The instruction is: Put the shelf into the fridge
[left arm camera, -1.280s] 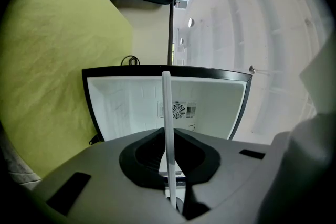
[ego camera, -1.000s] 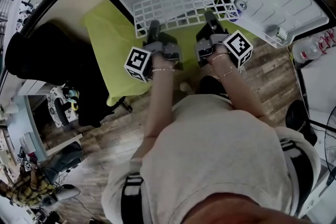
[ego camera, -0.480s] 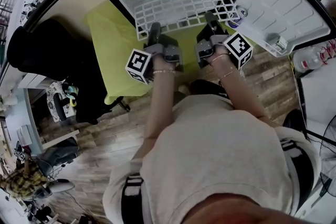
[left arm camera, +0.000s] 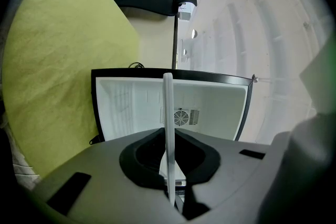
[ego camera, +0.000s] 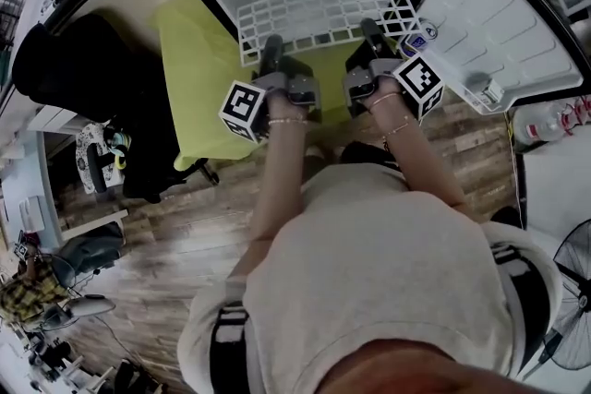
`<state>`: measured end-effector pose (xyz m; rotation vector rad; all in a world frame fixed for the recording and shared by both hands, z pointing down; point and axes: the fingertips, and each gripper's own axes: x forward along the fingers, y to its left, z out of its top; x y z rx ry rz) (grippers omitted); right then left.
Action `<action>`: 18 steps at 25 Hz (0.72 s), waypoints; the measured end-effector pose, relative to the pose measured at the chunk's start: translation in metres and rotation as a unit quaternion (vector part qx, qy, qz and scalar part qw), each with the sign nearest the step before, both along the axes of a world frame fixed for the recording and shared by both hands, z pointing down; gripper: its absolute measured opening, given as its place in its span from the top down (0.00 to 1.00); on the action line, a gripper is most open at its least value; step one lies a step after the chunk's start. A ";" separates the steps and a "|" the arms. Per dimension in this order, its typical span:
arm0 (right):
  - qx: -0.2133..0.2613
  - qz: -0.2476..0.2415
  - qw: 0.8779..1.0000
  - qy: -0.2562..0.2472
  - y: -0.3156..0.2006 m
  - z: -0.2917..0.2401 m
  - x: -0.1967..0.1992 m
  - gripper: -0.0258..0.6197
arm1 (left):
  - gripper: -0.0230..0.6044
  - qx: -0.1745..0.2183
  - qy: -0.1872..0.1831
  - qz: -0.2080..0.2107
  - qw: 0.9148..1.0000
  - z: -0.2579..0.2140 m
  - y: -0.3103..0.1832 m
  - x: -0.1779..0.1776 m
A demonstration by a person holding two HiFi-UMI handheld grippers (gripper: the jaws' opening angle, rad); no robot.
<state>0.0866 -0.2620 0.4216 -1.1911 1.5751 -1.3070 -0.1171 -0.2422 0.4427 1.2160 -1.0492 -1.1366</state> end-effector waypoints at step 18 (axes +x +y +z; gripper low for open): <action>-0.001 -0.012 1.000 -0.001 -0.002 0.003 0.000 0.91 | 0.92 0.000 -0.014 -0.002 1.000 0.001 -0.002 0.000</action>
